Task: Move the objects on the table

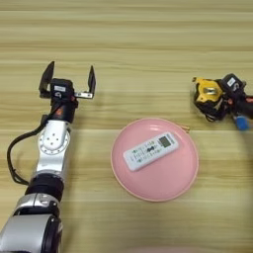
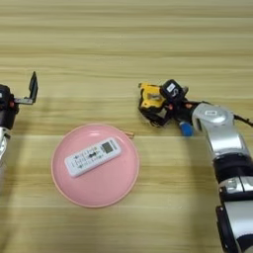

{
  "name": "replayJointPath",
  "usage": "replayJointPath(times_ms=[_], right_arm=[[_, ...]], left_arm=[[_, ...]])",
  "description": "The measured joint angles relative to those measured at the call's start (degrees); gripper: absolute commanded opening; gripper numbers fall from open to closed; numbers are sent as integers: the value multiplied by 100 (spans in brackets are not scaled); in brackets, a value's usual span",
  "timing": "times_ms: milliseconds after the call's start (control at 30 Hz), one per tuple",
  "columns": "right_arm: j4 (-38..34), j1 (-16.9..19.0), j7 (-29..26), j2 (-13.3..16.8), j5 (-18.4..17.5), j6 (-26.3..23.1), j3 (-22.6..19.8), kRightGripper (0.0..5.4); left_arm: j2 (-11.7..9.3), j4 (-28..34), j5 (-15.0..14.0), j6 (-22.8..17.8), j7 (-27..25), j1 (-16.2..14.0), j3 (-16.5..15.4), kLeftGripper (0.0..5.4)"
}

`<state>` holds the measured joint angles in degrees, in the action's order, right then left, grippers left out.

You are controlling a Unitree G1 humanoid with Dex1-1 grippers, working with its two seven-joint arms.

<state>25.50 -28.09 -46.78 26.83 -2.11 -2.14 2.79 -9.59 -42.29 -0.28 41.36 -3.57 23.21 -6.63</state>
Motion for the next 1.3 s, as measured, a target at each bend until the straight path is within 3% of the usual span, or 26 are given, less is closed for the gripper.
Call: replayJointPath(times_ms=[233,400,633,967,1300], right_arm=[[-1727,636,-287,-13,-161,-333,325,475],[-2188,844,-505,13,-194,-348,463,475],[-2959,1203,-1278,191,-623,-198,751,475],[-3417,1293,-1779,345,-724,-247,1218,475],[-2995,1123,-2223,406,-637,-376,1753,475]], left_arm=[[2,-5,1,9,5,2,4,540],[2,-5,2,10,11,2,4,540],[3,-5,1,11,13,2,4,540],[2,-5,1,12,12,3,3,540],[2,-2,1,13,12,3,4,540]])
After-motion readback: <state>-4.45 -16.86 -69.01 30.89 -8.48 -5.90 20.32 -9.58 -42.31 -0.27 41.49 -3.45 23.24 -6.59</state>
